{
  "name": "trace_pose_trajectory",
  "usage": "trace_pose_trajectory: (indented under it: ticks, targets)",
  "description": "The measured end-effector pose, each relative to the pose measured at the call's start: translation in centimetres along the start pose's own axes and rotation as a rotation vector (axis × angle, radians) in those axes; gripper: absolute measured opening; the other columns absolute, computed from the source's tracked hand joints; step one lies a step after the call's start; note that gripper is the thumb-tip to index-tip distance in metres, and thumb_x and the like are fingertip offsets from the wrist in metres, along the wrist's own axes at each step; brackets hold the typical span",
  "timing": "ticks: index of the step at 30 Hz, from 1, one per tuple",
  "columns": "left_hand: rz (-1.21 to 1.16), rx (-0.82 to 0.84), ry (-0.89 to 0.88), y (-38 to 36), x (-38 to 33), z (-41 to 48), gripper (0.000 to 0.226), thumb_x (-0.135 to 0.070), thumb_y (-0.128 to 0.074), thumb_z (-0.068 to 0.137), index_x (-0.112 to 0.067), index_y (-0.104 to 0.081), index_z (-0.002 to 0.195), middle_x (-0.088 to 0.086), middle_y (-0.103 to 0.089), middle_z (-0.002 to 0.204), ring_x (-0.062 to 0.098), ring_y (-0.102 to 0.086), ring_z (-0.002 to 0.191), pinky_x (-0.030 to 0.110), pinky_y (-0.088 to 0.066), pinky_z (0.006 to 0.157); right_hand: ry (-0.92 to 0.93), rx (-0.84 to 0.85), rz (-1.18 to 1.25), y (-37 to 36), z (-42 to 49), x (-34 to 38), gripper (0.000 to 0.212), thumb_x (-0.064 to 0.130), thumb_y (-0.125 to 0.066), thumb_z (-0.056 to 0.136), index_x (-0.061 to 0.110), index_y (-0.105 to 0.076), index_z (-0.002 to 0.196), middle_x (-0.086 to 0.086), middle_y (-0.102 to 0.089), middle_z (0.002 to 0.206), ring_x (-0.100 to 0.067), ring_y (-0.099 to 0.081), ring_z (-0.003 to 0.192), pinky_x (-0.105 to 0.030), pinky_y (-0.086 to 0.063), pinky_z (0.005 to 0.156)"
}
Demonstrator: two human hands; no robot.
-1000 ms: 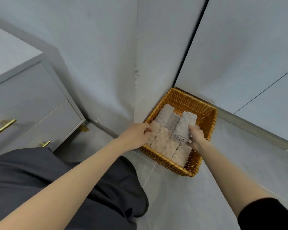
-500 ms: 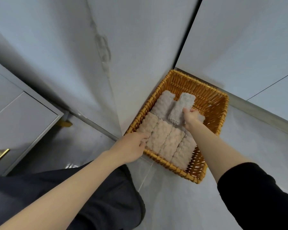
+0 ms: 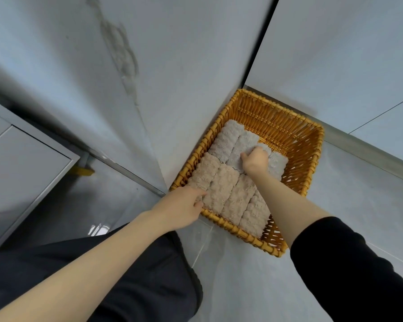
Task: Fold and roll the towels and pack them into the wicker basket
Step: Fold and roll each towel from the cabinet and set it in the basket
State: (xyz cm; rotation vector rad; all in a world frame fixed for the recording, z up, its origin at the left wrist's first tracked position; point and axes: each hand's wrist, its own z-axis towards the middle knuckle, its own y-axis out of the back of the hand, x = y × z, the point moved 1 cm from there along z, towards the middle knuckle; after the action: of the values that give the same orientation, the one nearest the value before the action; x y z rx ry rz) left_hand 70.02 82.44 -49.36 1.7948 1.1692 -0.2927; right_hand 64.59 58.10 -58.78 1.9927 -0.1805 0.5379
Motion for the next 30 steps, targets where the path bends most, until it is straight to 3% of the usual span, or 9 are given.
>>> trace_pose_trajectory:
  ticks: [2,3,7,11,15,20,23,26,30]
  targets:
    - [-0.022,-0.013,0.004,0.4,-0.3,-0.3,0.042,-0.02,-0.04,0.101,-0.021,-0.041,0.143,0.002,-0.05,0.14,0.014,-0.05,0.121,0.023,-0.041,0.1,0.034,0.006,0.027,0.4,-0.6,0.5,0.051,0.007,-0.048,0.095,0.007,-0.03,0.143,-0.02,-0.053,0.123,-0.035,-0.056,0.109,-0.047,-0.05,0.091]
    - [-0.03,-0.013,0.01,0.6,-0.4,-0.4,0.042,-0.02,-0.04,0.101,-0.02,-0.041,0.143,0.002,-0.049,0.141,0.014,-0.049,0.123,0.019,-0.039,0.098,0.046,0.037,0.002,0.6,-0.8,0.6,0.052,0.001,-0.044,0.094,0.009,-0.03,0.144,-0.02,-0.053,0.124,-0.036,-0.056,0.109,-0.046,-0.05,0.091]
    - [-0.074,-0.026,0.018,1.8,-1.1,-1.3,0.042,-0.02,-0.039,0.101,-0.023,-0.041,0.143,0.0,-0.046,0.144,0.012,-0.045,0.128,0.008,-0.029,0.09,0.1,0.137,-0.088,2.2,-1.8,1.0,0.031,0.002,-0.037,0.094,0.006,-0.055,0.12,-0.022,-0.053,0.127,-0.034,-0.056,0.104,-0.036,-0.048,0.085]
    - [-0.107,-0.082,0.023,3.4,-2.1,-3.0,0.041,-0.023,-0.041,0.1,-0.026,-0.043,0.141,-0.001,-0.047,0.143,0.01,-0.048,0.124,0.005,-0.033,0.083,0.196,0.162,0.038,4.8,-5.0,2.5,0.038,0.008,-0.041,0.097,0.004,-0.05,0.134,-0.019,-0.061,0.122,-0.015,-0.053,0.071,-0.026,-0.046,0.069]
    - [-0.156,-0.145,0.009,4.6,-2.7,-5.6,0.037,-0.023,-0.043,0.1,-0.027,-0.048,0.137,-0.004,-0.05,0.14,0.009,-0.048,0.122,0.013,-0.033,0.091,0.371,0.286,0.146,7.1,-11.2,3.8,0.034,0.014,-0.045,0.098,0.008,-0.055,0.13,-0.008,-0.058,0.128,-0.017,-0.056,0.109,-0.023,-0.043,0.085]
    - [-0.203,-0.299,0.008,5.9,-2.7,-9.7,0.029,-0.024,-0.046,0.099,-0.026,-0.058,0.125,-0.008,-0.059,0.127,0.0,-0.047,0.098,0.003,-0.033,0.065,0.578,0.406,0.168,9.7,-19.6,5.2,0.025,0.019,-0.049,0.096,0.018,-0.059,0.119,0.002,-0.067,0.105,-0.012,-0.061,0.095,-0.029,-0.049,0.083]
    - [-0.232,-0.378,0.026,6.8,-2.3,-12.5,0.029,-0.022,-0.046,0.098,-0.024,-0.059,0.124,-0.006,-0.06,0.126,0.003,-0.049,0.098,0.014,-0.037,0.079,0.678,0.414,0.118,10.6,-23.6,6.4,0.026,0.017,-0.049,0.095,0.019,-0.062,0.118,0.008,-0.07,0.095,-0.006,-0.063,0.087,-0.025,-0.05,0.08]
    - [-0.212,-0.457,0.029,8.6,-1.7,-16.1,0.031,-0.021,-0.045,0.099,-0.021,-0.057,0.127,-0.006,-0.059,0.127,0.005,-0.05,0.103,0.018,-0.036,0.088,0.794,0.324,0.034,11.3,-27.2,8.4,0.025,0.017,-0.046,0.096,0.023,-0.062,0.115,0.011,-0.07,0.09,0.003,-0.062,0.077,-0.01,-0.046,0.067]
    - [-0.205,-0.595,0.008,11.6,-0.8,-20.9,0.029,-0.022,-0.047,0.098,-0.021,-0.058,0.125,-0.005,-0.061,0.122,0.006,-0.053,0.098,0.017,-0.039,0.081,0.927,0.289,-0.009,12.2,-31.8,12.7,0.023,0.02,-0.048,0.095,0.028,-0.063,0.111,0.012,-0.067,0.093,0.001,-0.06,0.081,-0.012,-0.044,0.068]
